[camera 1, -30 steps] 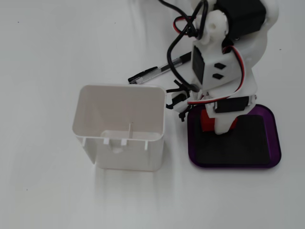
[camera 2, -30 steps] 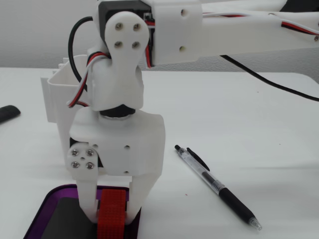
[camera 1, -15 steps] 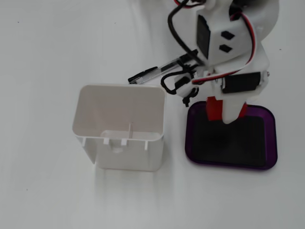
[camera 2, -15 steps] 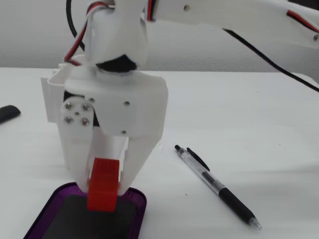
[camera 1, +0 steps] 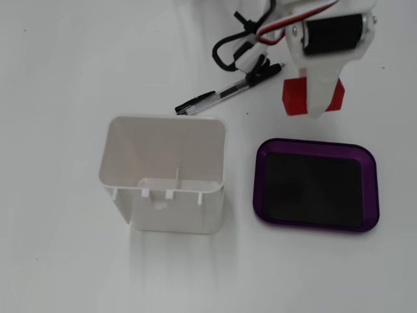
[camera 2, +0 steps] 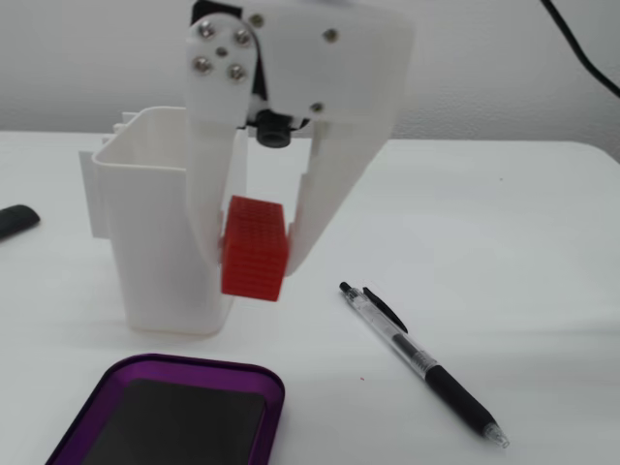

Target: Remove the cube from the box.

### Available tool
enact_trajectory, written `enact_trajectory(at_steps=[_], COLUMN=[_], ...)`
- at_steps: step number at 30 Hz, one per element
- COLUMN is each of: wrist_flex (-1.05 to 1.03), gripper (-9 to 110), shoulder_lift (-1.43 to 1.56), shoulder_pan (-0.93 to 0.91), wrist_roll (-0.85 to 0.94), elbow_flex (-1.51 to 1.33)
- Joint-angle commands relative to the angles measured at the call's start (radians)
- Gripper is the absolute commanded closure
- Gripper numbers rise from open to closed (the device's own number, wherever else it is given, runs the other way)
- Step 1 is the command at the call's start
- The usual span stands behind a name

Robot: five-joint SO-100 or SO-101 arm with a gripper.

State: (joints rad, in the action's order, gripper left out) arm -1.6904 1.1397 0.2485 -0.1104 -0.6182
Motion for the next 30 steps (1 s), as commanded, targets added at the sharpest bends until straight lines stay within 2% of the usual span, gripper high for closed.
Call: enact_trajectory(at_steps=[1,8,14,18,24,30], wrist_flex=[0.003,0.123,0.388,0.566,0.683,0.703], gripper=[102,102,102,102,102,102], shoulder_lift=[0.256,0.584,0.847,0.98,1.106,1.155], shoulder_pan=[0.029,0.026,0.015,-0.08,-0.227,-0.25], wrist_roll=[0.006,0.011,0.075,0.077,0.158,0.184], elbow_flex=[-0.196,-0.661,-1.18,-1.477,-1.727,-1.824])
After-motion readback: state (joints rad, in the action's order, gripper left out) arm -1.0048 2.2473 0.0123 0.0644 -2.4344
